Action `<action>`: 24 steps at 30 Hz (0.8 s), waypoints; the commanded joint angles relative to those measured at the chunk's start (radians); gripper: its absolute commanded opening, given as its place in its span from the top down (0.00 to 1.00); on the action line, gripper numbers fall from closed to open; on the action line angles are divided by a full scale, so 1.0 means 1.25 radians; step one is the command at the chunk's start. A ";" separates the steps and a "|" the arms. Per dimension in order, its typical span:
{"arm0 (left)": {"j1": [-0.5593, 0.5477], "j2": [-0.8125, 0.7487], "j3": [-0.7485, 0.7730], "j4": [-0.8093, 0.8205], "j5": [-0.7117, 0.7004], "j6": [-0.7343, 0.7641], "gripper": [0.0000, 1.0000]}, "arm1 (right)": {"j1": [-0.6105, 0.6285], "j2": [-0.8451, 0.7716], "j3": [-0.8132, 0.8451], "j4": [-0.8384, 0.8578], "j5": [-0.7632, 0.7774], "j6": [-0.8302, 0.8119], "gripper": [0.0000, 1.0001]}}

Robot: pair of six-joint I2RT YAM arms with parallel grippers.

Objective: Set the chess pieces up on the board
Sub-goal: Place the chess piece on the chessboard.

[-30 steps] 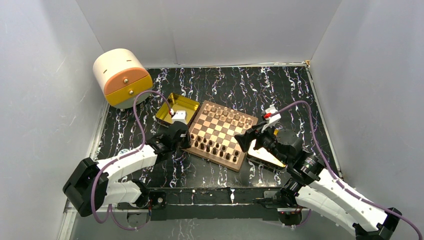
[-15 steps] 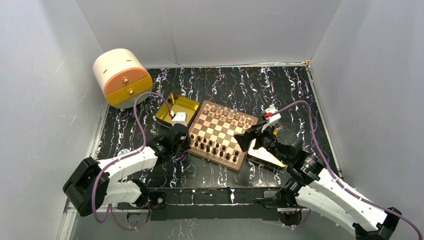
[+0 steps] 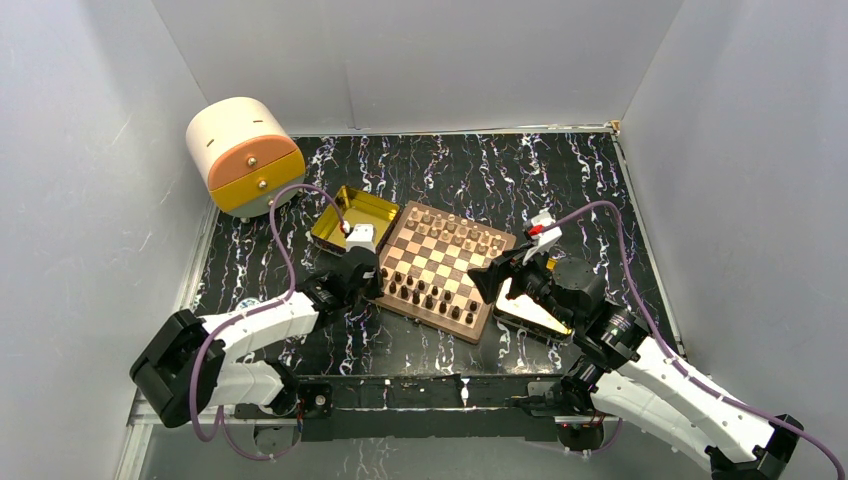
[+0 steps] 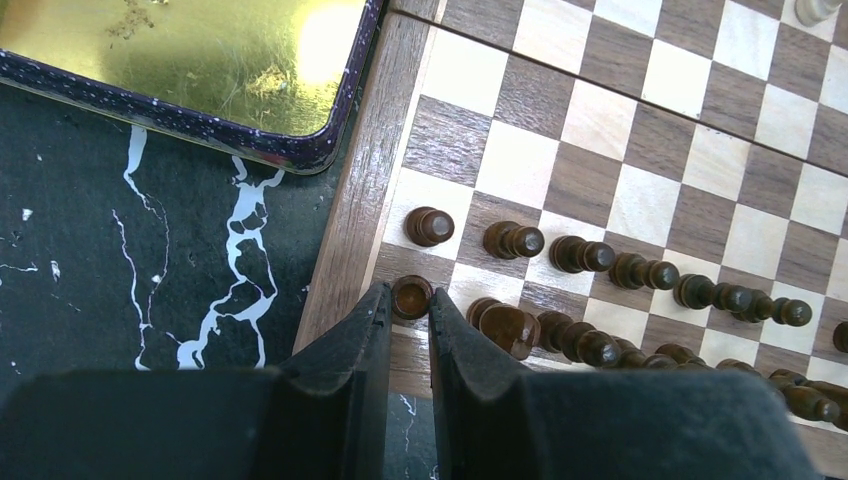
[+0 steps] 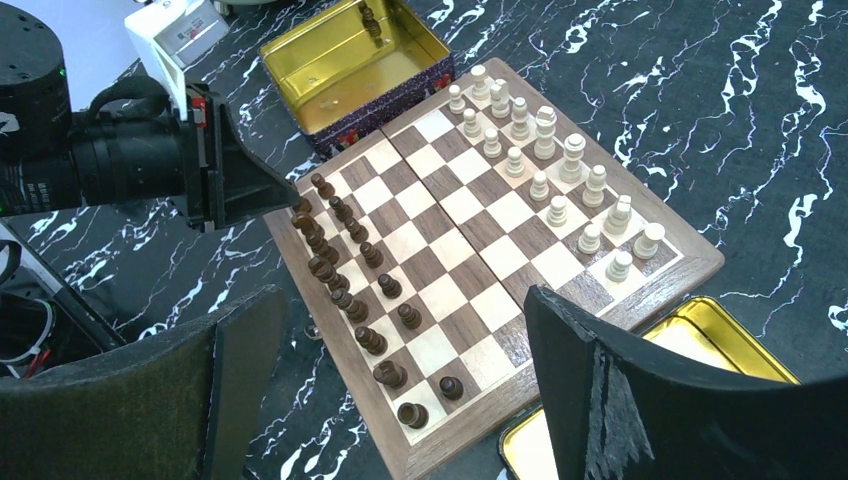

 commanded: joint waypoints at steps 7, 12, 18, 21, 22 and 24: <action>-0.007 0.017 -0.004 0.026 -0.007 0.008 0.84 | 0.004 -0.009 0.034 0.028 0.005 -0.003 0.01; -0.009 0.015 0.001 0.008 -0.010 0.014 0.77 | 0.003 -0.007 0.029 0.032 -0.009 0.003 0.01; -0.012 0.016 0.011 -0.002 -0.016 0.018 0.75 | 0.003 0.003 0.040 0.025 -0.009 -0.008 0.01; -0.013 0.015 0.011 -0.003 -0.015 0.019 0.72 | 0.003 0.003 0.034 0.032 -0.012 -0.004 0.01; -0.013 0.015 0.015 -0.006 -0.011 0.019 0.71 | 0.003 0.002 0.032 0.034 -0.012 -0.001 0.01; -0.013 0.010 0.024 -0.016 -0.004 0.016 0.69 | 0.004 -0.001 0.028 0.036 -0.014 0.001 0.01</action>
